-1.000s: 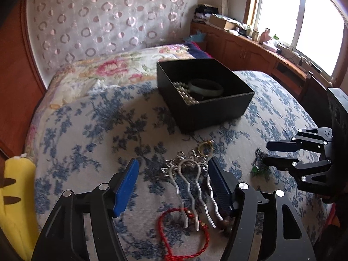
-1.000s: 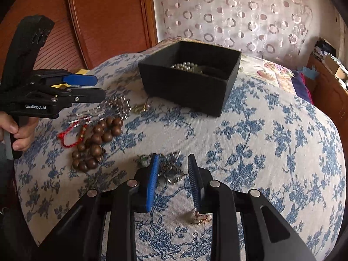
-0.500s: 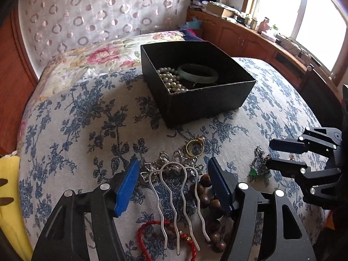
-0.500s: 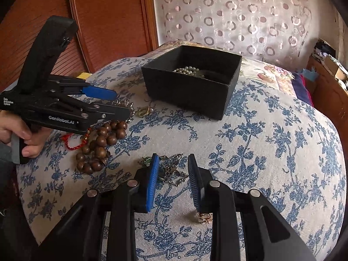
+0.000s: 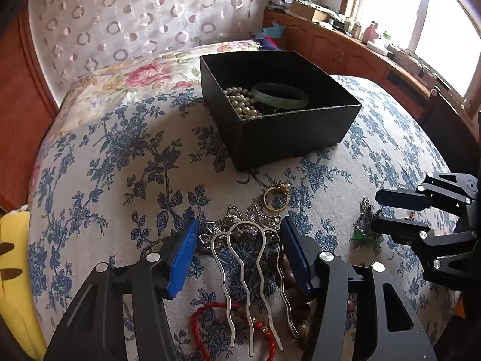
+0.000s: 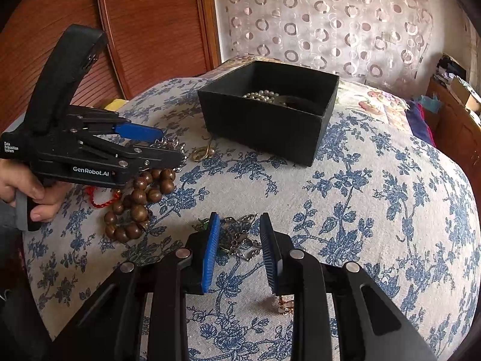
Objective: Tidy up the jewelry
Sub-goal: 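Move the left tool onto the silver hairpins while the right tool reaches toward a small gold earring, then grasp the silver hairpins with the left tool while the right tool grasps the green pendant chain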
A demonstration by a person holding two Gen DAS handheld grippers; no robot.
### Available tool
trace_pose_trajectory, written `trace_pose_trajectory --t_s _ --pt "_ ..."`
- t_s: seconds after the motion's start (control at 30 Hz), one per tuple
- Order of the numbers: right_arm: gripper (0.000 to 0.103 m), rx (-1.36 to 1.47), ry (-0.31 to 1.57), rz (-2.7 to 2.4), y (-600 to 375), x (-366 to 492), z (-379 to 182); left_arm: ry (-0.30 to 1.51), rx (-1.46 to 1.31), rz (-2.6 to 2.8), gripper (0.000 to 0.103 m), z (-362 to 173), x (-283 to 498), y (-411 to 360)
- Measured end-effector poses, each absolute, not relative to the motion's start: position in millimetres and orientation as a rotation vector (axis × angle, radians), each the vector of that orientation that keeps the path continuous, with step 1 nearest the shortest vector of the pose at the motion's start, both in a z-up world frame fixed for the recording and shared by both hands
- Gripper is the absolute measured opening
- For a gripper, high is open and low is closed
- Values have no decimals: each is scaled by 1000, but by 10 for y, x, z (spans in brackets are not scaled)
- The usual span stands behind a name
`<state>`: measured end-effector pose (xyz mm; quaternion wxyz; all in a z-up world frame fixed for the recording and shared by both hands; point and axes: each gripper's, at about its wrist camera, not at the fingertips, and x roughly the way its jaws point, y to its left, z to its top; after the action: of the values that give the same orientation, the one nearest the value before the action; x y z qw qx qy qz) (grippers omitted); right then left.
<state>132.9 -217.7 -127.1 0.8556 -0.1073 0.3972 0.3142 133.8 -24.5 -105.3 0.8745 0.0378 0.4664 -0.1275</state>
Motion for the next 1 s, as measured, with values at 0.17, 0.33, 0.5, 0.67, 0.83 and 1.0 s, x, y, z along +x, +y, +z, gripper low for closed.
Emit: trace_pose_trajectory --t_s 0.17,0.33,0.5,0.67,0.83,1.0 --pt "30 -224 837 653 -2202 1317 -1277 977 79 -268 54 -1046 1338 -264" --pt "30 -215 845 652 -2232 1324 -1288 976 83 -280 55 -1056 1356 -290" --pt "30 -208 851 651 -2245 1348 -1301 967 85 -286 54 -1070 1346 -308" --pt "35 -212 850 650 -2243 1349 -1303 944 90 -275 53 -1059 1277 -294" --pt "35 -209 856 650 -2244 1358 -1315 935 66 -259 53 -1038 1235 -203" --pt "35 -226 855 647 -2226 1350 -1318 908 33 -246 53 -950 1211 -87"
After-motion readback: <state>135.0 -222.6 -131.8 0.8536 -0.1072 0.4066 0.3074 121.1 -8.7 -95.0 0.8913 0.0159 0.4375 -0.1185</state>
